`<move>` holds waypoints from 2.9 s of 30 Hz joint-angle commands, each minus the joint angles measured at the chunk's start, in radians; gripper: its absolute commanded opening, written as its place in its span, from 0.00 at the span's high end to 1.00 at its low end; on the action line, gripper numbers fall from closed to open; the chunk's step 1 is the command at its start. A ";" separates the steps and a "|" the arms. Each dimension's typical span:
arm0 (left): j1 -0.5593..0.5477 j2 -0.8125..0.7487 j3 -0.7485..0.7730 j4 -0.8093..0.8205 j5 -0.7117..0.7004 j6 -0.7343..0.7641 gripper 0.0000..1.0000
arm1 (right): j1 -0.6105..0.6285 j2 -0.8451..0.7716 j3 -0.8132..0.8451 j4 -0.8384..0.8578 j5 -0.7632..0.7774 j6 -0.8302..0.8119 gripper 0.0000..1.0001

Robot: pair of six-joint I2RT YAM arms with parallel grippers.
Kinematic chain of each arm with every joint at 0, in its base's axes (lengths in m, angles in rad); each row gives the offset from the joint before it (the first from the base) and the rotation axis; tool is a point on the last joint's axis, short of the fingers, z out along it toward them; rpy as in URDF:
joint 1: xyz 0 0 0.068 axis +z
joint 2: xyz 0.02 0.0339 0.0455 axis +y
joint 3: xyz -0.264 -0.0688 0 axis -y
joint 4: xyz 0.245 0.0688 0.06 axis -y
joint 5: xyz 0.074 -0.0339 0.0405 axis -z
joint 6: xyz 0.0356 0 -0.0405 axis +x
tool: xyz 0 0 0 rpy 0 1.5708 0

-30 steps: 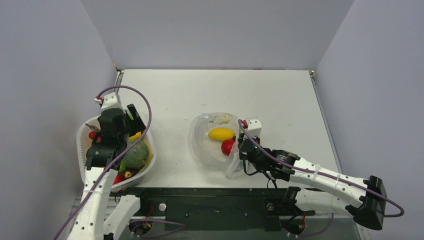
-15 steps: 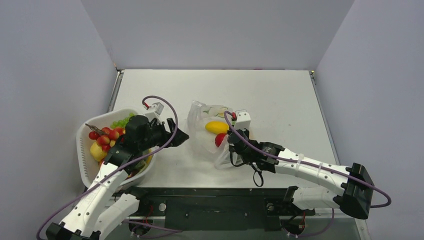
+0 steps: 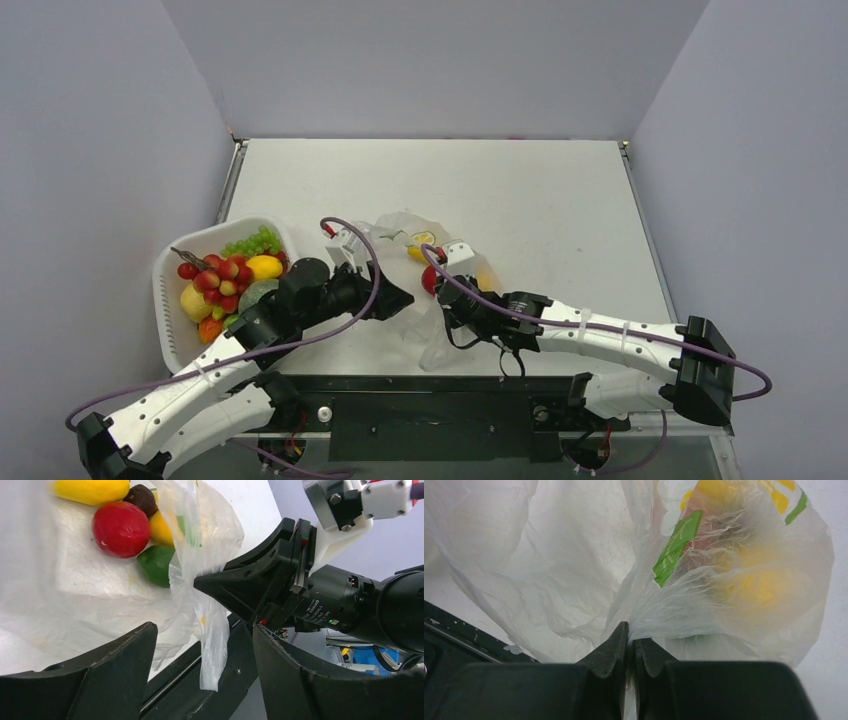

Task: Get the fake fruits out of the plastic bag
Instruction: Adjust the plastic bag at the center of the board.

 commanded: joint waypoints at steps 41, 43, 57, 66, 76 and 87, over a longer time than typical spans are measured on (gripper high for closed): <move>-0.273 0.712 0.175 0.342 -0.705 0.032 0.30 | -0.004 -0.406 -0.224 -0.043 0.034 0.071 1.00; -0.271 0.740 0.186 0.378 -0.710 0.039 0.26 | -0.005 -0.423 -0.230 -0.038 0.040 0.068 1.00; -0.246 0.614 0.127 0.368 -0.604 -0.012 0.28 | -0.026 -0.382 -0.175 0.008 0.036 -0.041 1.00; -0.144 0.433 -0.051 0.343 -0.436 -0.020 0.30 | -0.115 -0.040 0.133 0.160 -0.152 -0.292 1.00; -0.148 0.401 -0.116 0.381 -0.385 -0.043 0.34 | -0.048 -0.093 0.097 0.138 -0.194 -0.289 1.00; -0.189 0.372 -0.079 0.371 -0.459 -0.003 0.35 | -0.050 -0.411 -0.160 0.060 -0.144 -0.122 1.00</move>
